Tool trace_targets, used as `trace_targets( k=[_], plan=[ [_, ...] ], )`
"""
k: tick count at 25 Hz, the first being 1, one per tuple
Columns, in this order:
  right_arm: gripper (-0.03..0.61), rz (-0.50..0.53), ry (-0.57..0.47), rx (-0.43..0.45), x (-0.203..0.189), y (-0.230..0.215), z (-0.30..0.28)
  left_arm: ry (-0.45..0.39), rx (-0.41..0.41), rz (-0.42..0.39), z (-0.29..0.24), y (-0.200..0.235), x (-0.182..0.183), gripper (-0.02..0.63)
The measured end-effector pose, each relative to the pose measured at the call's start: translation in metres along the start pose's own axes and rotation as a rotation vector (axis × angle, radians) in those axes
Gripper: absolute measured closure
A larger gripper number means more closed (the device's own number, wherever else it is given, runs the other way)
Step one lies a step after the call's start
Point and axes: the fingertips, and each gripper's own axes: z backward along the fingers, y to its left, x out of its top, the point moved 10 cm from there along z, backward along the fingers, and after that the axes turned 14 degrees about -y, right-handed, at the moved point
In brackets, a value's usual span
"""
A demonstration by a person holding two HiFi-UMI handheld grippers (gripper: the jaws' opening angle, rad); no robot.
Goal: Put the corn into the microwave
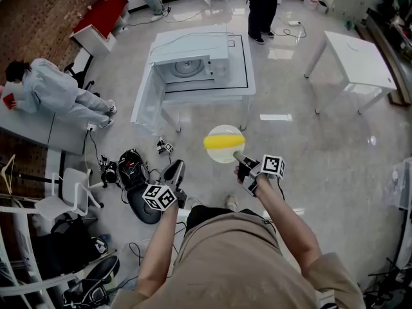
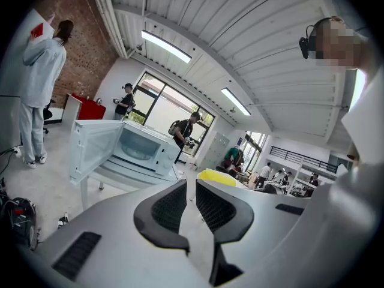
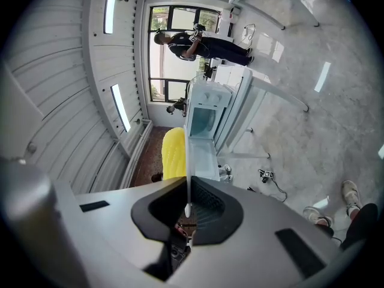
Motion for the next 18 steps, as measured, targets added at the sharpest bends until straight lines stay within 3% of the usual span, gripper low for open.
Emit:
trace_targets(
  k=[8,18],
  plan=[
    [0.561,0.032,0.0,0.001,0.001,0.0,-0.021,0.013,-0.019,-0.005,-0.015,0.013,0.005,0.577],
    [0.561,-0.011,-0.028,-0.021,-0.005,0.013,-0.073,0.025,-0.056,-0.006,-0.051,0.059,0.032,0.577]
  ],
)
